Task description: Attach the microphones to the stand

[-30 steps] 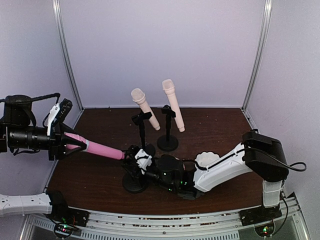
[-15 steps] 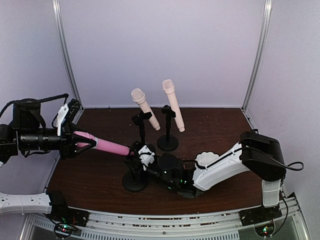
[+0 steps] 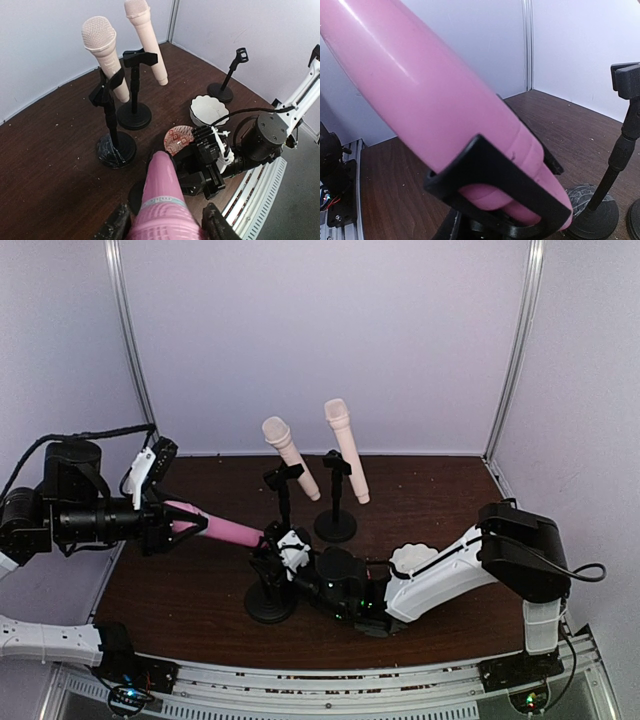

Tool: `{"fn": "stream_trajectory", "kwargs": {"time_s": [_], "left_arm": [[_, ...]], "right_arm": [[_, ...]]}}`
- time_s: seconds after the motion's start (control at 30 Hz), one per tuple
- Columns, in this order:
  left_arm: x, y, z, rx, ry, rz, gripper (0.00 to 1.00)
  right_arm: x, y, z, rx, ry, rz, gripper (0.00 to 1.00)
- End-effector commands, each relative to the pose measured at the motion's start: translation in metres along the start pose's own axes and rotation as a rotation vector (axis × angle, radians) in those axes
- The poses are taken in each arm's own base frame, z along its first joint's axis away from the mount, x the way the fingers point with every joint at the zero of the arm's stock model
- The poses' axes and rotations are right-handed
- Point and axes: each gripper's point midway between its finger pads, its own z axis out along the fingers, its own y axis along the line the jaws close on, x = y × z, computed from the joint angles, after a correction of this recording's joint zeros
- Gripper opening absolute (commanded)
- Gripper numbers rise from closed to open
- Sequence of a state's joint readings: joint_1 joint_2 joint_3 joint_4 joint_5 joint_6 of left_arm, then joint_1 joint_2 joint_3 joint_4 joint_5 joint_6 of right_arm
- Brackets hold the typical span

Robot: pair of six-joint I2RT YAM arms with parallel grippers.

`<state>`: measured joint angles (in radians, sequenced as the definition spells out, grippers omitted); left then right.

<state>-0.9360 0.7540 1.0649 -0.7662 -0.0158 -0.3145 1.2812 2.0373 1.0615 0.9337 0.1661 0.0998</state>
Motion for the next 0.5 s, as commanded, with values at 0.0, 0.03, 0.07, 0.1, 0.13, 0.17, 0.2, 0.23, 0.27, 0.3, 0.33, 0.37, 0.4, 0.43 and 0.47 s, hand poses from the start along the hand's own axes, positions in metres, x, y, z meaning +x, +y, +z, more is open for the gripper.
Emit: {"fn": "stream_trajectory", "kwargs": {"time_s": [0.0, 0.03, 0.07, 0.1, 0.13, 0.17, 0.2, 0.23, 0.27, 0.3, 0.33, 0.37, 0.4, 0.43, 0.47], "left_arm": [[0.041, 0.017, 0.022, -0.107, 0.132, -0.077, 0.00], [0.043, 0.013, 0.025, -0.089, 0.135, -0.072, 0.00], [0.046, 0.009, 0.029, -0.072, 0.137, -0.068, 0.00], [0.048, 0.005, 0.033, -0.051, 0.138, -0.068, 0.00], [0.049, 0.002, 0.036, -0.032, 0.136, -0.068, 0.00], [0.050, 0.000, 0.040, -0.020, 0.139, -0.070, 0.00], [0.050, -0.002, 0.043, -0.012, 0.138, -0.067, 0.00], [0.050, -0.003, 0.047, -0.012, 0.143, -0.064, 0.00], [0.051, -0.004, 0.050, -0.011, 0.150, -0.062, 0.00], [0.053, -0.005, 0.054, -0.011, 0.157, -0.057, 0.00], [0.054, -0.005, 0.057, -0.010, 0.164, -0.054, 0.00], [0.055, -0.006, 0.060, -0.009, 0.168, -0.051, 0.00], [0.056, -0.006, 0.064, -0.008, 0.171, -0.048, 0.00], [0.058, -0.006, 0.067, -0.007, 0.176, -0.044, 0.00], [0.059, -0.006, 0.071, -0.007, 0.179, -0.038, 0.00]], "right_arm": [[0.015, 0.026, -0.004, -0.084, 0.025, -0.108, 0.00], [0.015, 0.026, -0.004, -0.085, 0.026, -0.109, 0.00], [0.014, 0.026, -0.003, -0.087, 0.024, -0.107, 0.00], [0.015, 0.027, -0.003, -0.091, 0.026, -0.108, 0.00], [0.015, 0.028, -0.004, -0.093, 0.025, -0.107, 0.00], [0.015, 0.028, -0.003, -0.094, 0.026, -0.107, 0.00], [0.015, 0.028, -0.004, -0.096, 0.025, -0.105, 0.00], [0.015, 0.028, -0.004, -0.096, 0.026, -0.104, 0.00], [0.014, 0.028, -0.003, -0.095, 0.026, -0.105, 0.00], [0.015, 0.029, -0.004, -0.097, 0.026, -0.107, 0.00], [0.015, 0.029, -0.004, -0.097, 0.027, -0.108, 0.00], [0.014, 0.029, -0.004, -0.096, 0.026, -0.111, 0.00], [0.015, 0.029, -0.004, -0.096, 0.026, -0.115, 0.00], [0.015, 0.028, -0.004, -0.094, 0.028, -0.115, 0.00], [0.016, 0.029, -0.005, -0.096, 0.029, -0.118, 0.00]]}}
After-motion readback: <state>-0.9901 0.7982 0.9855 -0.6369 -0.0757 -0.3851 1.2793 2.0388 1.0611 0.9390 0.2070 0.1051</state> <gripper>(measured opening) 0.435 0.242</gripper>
